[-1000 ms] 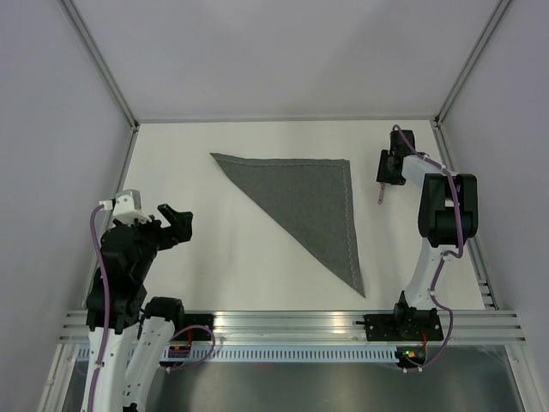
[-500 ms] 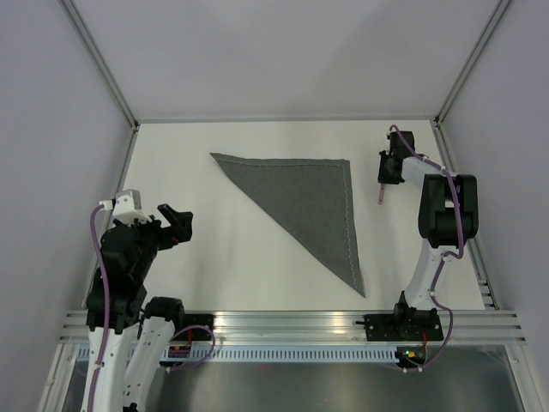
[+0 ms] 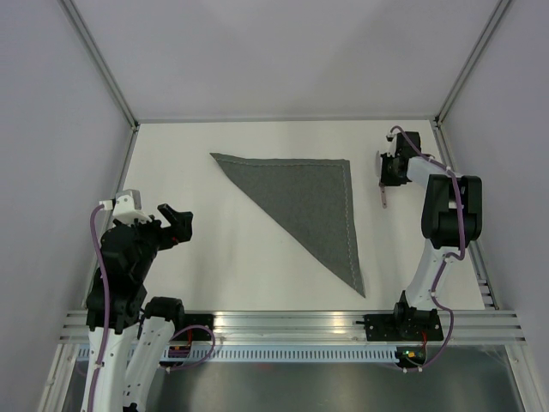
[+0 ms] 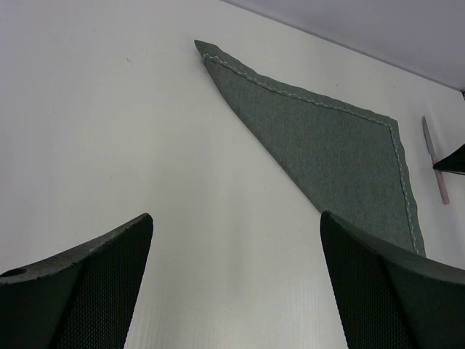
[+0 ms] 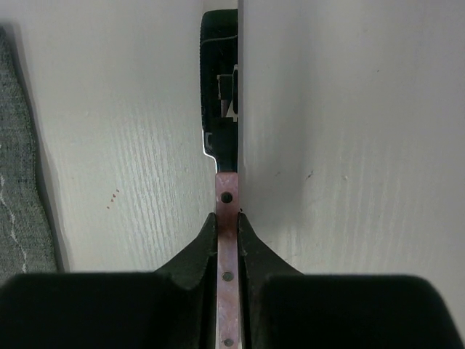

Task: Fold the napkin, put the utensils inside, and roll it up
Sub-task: Grab a utensil with the right arm

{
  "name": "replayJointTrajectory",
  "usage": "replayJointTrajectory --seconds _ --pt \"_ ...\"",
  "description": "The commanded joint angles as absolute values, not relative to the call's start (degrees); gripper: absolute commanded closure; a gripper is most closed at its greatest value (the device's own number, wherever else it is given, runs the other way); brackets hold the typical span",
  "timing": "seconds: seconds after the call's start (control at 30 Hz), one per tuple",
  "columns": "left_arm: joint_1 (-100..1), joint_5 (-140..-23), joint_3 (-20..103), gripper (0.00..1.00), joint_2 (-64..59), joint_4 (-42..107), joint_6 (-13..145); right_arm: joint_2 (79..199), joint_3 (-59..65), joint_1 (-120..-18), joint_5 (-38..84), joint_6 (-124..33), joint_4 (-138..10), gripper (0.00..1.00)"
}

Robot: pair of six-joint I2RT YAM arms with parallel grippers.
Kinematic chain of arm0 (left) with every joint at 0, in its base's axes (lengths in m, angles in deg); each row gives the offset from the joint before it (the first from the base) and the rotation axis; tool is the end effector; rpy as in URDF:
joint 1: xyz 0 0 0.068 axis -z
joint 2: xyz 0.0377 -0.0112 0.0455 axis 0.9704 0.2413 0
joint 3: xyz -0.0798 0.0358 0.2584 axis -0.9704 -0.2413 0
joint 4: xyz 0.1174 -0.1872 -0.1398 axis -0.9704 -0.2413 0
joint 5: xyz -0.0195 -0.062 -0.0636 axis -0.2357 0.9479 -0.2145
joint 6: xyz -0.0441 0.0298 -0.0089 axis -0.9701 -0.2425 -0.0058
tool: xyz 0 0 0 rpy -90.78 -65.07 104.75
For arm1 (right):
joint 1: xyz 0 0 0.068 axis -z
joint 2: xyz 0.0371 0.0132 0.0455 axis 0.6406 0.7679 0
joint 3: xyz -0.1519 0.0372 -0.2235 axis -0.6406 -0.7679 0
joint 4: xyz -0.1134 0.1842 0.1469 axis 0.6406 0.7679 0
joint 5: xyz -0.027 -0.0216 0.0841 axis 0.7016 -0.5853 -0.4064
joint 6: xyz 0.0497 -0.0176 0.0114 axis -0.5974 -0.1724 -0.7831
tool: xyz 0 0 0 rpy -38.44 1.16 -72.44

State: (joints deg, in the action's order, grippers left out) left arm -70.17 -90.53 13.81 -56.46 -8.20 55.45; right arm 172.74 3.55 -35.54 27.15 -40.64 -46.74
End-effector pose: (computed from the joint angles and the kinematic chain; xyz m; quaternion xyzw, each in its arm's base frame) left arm 0.0825 -0.0080 0.3323 -0.1163 0.7877 -0.1399 0.5886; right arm 0.4197 -0.0291 0.1558 0.0403 0.9560 0.0257 0.2893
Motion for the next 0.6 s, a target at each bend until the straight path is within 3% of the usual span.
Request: replayJointTrajectory --seconds 0.0,0.57 --pt "-69.88 -88.52 13.42 0.00 -56.22 -6.44 57.59 170.62 2.73 -35.53 23.54 -39.47 -39.28 1.00" --pt "-69.88 -88.61 13.42 0.00 -56.13 -6.53 57.59 161.57 2.83 -35.44 18.35 -36.13 -35.15 1.00"
